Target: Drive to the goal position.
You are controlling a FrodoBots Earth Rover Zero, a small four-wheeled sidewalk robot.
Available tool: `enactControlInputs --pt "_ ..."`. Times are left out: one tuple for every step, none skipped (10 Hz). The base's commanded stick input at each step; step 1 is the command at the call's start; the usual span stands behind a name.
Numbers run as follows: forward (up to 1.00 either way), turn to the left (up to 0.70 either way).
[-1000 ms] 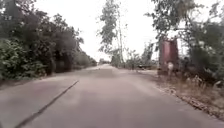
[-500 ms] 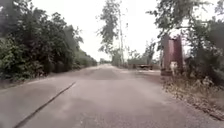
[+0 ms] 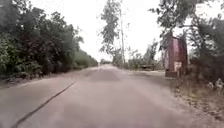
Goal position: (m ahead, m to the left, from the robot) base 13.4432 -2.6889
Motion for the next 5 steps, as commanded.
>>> enactControlInputs --pt "0.70 0.00" --pt "0.70 0.00" --pt "0.70 0.00" --pt "0.70 0.00" --pt "0.70 0.00"
